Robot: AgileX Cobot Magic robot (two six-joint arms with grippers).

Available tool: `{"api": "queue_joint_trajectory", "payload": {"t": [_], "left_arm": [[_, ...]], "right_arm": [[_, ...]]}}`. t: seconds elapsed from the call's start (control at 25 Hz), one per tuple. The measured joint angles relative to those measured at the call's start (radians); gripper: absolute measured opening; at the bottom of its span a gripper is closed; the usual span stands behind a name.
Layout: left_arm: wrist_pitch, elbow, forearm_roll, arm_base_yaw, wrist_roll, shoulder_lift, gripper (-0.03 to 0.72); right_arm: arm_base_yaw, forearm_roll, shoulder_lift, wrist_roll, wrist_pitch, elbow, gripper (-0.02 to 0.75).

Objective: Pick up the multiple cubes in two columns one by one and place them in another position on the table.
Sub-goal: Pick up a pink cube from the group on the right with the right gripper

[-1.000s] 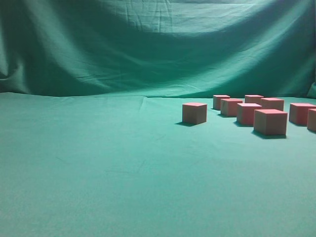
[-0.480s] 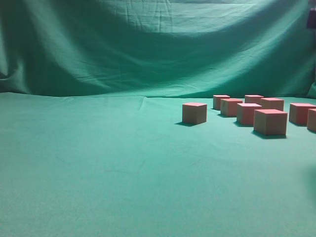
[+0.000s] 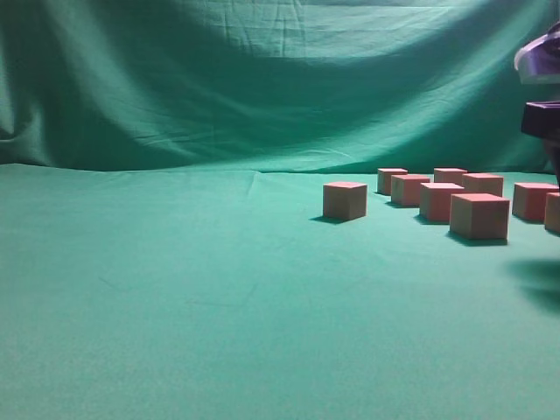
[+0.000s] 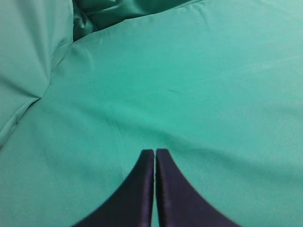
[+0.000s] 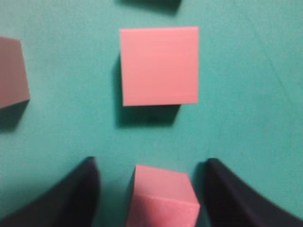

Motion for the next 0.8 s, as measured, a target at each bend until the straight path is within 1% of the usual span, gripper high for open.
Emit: {"api": "queue_joint_trajectory", "payload": {"t": [0.08,0.12,0.16,0.2,0.24,0.36,0.52,0.64,0.8], "left_arm": [[0.0,0.0,0.0,0.0,0.0,0.0,0.0],[0.0,0.0,0.0,0.0,0.0,0.0,0.0],[0.0,0.0,0.0,0.0,0.0,0.0,0.0],[0.0,0.0,0.0,0.0,0.0,0.0,0.0],[0.0,0.0,0.0,0.0,0.0,0.0,0.0],[0.0,0.0,0.0,0.0,0.0,0.0,0.0],[0.0,0.0,0.0,0.0,0.0,0.0,0.0],[0.0,0.0,0.0,0.0,0.0,0.0,0.0],[0.0,0.0,0.0,0.0,0.0,0.0,0.0]], "right_arm": [[0.0,0.0,0.003,0.0,0.0,0.0,0.38],[0.0,-0.002,0.003,0.0,0.0,0.0,0.306],[0.0,-0.002,0.003,0.0,0.004,0.0,0.25],[0.0,-0.002,0.003,0.0,0.006,0.0,0.237],[0.0,-0.002,0.003,0.0,0.011,0.0,0.249],[0.0,-0.002,0.003,-0.006,0.075,-0.021,0.249],[0.004,0.015,-0.014,-0.077,0.217,-0.104,0.249],[0.045,0.035,-0.058,-0.171,0.305,-0.205,0.249],[0.147,0.044,-0.077,-0.328,0.357,-0.37,0.249]]}}
